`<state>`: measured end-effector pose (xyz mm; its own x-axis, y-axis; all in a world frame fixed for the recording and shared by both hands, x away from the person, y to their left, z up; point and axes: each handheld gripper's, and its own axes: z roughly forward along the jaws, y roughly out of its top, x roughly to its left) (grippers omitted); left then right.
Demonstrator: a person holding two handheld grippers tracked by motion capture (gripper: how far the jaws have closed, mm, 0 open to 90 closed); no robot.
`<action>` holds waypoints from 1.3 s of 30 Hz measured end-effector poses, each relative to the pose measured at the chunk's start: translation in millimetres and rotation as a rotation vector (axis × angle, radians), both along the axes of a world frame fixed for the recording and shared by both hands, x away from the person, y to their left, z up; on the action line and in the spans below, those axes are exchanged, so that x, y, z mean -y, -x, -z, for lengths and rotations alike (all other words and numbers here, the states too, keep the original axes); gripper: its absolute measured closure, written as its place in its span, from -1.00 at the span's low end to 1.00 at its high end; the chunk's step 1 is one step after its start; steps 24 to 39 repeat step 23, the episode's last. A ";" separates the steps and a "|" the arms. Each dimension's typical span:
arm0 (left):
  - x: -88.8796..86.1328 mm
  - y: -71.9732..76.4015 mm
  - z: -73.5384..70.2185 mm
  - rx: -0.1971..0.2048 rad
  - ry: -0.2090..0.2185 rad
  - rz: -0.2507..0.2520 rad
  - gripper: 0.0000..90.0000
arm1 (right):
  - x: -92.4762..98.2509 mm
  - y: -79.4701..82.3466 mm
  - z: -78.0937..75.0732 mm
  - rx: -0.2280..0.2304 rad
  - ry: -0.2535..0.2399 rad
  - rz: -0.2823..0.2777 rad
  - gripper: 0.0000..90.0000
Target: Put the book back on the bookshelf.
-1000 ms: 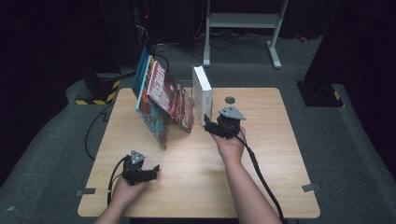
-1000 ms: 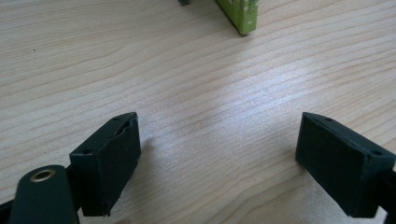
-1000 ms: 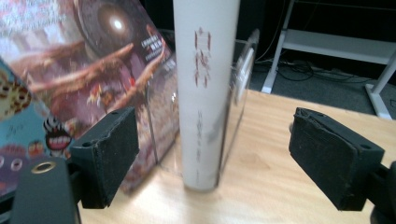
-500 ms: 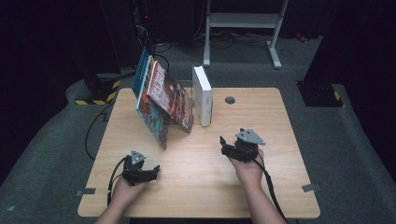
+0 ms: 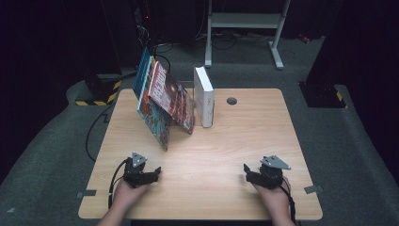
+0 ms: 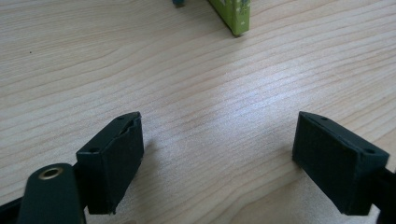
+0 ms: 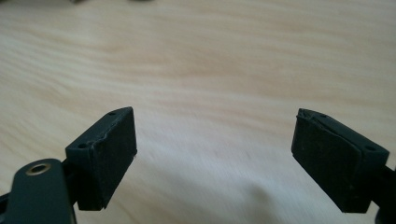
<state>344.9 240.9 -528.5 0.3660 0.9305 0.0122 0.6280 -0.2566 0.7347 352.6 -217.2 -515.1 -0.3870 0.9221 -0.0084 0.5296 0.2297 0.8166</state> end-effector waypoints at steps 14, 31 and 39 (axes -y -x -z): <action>0.3 -0.9 0.1 0.001 0.004 0.013 -0.61 | 19.3 9.2 9.1 -0.161 0.072 0.000 -0.73; 0.4 -1.4 0.1 0.001 0.004 0.016 -0.61 | 17.2 8.0 9.2 -0.162 0.072 0.004 -0.73; 0.4 -1.4 0.1 0.001 0.004 0.016 -0.61 | 17.2 8.0 9.2 -0.162 0.072 0.004 -0.73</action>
